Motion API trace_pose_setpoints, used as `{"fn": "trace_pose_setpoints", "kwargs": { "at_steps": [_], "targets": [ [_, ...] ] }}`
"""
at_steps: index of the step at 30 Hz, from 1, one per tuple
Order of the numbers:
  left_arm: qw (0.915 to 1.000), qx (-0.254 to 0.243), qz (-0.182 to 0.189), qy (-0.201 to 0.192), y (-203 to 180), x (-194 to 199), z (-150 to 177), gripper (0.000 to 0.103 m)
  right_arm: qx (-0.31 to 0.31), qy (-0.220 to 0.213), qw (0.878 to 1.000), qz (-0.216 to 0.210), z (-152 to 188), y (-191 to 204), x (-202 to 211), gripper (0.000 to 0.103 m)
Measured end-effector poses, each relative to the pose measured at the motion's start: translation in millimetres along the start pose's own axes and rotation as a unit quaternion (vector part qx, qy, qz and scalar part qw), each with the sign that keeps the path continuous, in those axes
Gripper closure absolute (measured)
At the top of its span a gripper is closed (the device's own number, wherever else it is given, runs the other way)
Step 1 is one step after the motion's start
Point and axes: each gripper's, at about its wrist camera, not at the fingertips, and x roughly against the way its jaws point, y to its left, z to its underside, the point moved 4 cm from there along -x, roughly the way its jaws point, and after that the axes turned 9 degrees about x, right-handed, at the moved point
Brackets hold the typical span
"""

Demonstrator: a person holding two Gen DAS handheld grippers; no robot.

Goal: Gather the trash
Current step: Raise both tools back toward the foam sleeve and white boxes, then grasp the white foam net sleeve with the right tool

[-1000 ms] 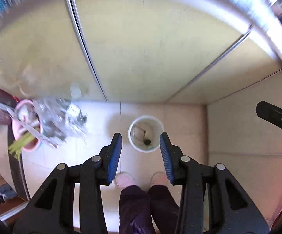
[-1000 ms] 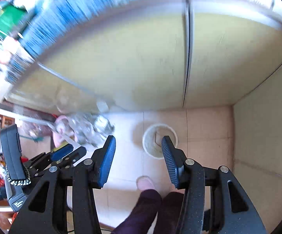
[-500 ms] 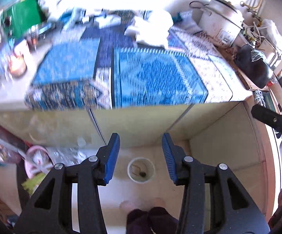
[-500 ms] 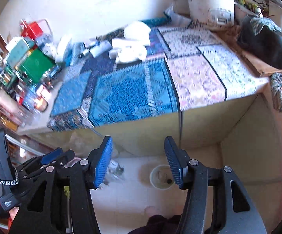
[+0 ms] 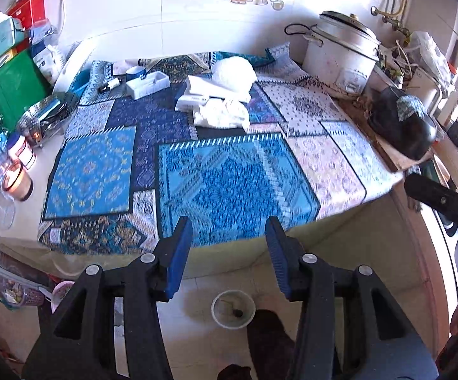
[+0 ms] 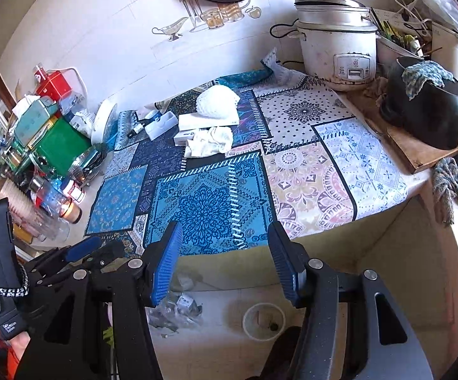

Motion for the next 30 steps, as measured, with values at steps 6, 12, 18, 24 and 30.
{"fn": "trace_pose_setpoints", "kwargs": {
  "at_steps": [6,12,18,24,30],
  "targets": [
    [0.9992,0.023,-0.017,-0.029,-16.6,-15.2,-60.4,0.052,0.021,-0.001,1.000,-0.017,-47.0,-28.5,-21.6,0.051],
    [0.9961,0.064,-0.037,-0.048,-25.9,-36.2,-115.8,0.050,0.061,0.001,0.997,-0.041,-97.8,-50.4,-41.5,0.045],
    [0.9929,0.091,-0.061,-0.048,-24.2,-66.2,-149.4,0.048,0.086,0.002,0.995,-0.049,-135.5,-66.3,-72.2,0.042],
    [0.9922,0.093,-0.067,-0.050,-9.0,-87.3,-180.0,0.048,0.091,0.005,0.994,-0.063,-163.4,-56.9,-103.6,0.042],
    [0.9958,0.069,-0.049,-0.036,12.2,-118.8,-211.6,0.048,0.074,-0.001,0.996,-0.054,-185.8,-33.9,-138.3,0.037]
  ]
}}
